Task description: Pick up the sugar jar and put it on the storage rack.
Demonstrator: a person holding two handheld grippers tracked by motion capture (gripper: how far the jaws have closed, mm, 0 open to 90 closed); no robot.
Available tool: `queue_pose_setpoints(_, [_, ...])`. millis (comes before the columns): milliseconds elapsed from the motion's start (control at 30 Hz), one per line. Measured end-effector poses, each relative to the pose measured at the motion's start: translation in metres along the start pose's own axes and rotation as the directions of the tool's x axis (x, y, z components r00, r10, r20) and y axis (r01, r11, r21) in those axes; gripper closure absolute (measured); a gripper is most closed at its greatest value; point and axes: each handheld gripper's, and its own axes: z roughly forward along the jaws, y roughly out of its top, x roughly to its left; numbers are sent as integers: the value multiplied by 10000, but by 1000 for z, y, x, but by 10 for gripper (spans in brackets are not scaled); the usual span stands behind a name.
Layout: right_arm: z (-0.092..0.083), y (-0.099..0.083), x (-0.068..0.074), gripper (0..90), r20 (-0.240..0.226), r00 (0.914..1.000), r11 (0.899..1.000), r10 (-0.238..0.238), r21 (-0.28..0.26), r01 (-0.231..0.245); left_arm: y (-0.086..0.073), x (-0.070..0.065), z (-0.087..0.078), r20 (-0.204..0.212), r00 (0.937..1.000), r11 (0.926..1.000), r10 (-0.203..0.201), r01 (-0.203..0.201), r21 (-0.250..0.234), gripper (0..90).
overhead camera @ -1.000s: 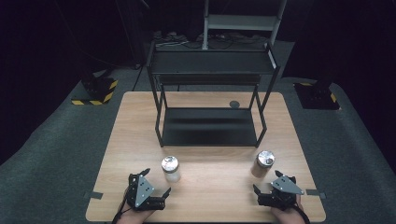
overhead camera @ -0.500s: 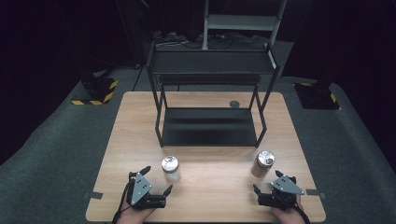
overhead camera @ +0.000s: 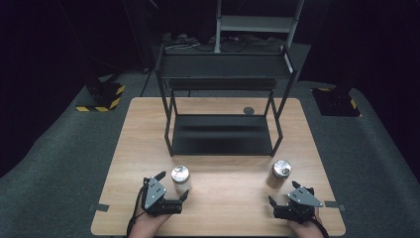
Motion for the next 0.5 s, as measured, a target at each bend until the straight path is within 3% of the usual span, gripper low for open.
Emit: queue_pose_setpoints(500, [0,1,1,0,3,10000,9999,-95,34,95,-3,3,18,-85,9988,9981,-473,470,-392,4])
